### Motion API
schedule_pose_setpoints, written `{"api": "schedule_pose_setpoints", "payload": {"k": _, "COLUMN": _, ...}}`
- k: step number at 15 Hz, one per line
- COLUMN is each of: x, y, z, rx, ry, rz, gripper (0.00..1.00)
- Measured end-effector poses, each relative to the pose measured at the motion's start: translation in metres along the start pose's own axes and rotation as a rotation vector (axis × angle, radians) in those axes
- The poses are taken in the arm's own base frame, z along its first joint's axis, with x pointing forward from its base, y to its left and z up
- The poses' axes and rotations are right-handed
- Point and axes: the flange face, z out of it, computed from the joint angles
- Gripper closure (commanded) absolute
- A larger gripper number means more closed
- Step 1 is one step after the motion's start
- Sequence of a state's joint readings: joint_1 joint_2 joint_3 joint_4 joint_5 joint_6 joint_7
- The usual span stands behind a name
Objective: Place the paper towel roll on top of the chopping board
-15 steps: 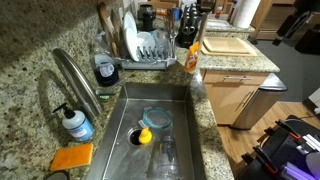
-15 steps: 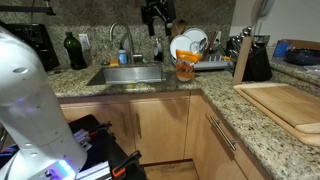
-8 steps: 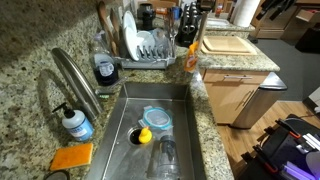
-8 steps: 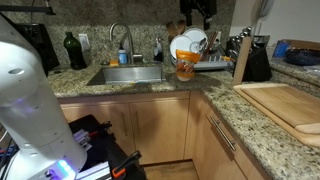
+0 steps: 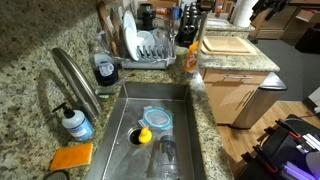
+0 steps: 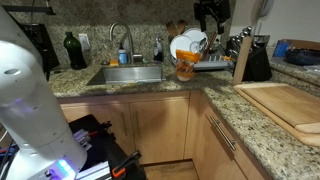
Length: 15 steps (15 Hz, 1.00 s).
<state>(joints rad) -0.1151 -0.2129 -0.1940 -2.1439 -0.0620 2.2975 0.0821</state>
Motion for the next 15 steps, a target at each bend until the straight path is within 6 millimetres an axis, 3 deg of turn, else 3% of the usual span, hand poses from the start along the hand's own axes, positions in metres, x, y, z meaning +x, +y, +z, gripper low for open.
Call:
{"api": "schedule_pose_setpoints", "payload": {"k": 4, "x": 0.053, "y": -0.017, "z": 0.051, "rx": -0.058, "ry": 0.004, "rz": -0.007, "gripper": 0.00}}
{"api": "schedule_pose_setpoints", "payload": {"k": 9, "x": 0.112, "y": -0.051, "z": 0.069, "rx": -0.069, "ry": 0.051, "rz": -0.051, "gripper": 0.00}}
{"api": "schedule_pose_setpoints", "payload": {"k": 11, "x": 0.122, "y": -0.053, "z": 0.066, "rx": -0.073, "ry": 0.071, "rz": -0.054, "gripper": 0.00}}
{"api": "schedule_pose_setpoints", "payload": {"k": 15, "x": 0.124, "y": -0.050, "z": 0.069, "rx": -0.078, "ry": 0.067, "rz": -0.034, "gripper": 0.00}}
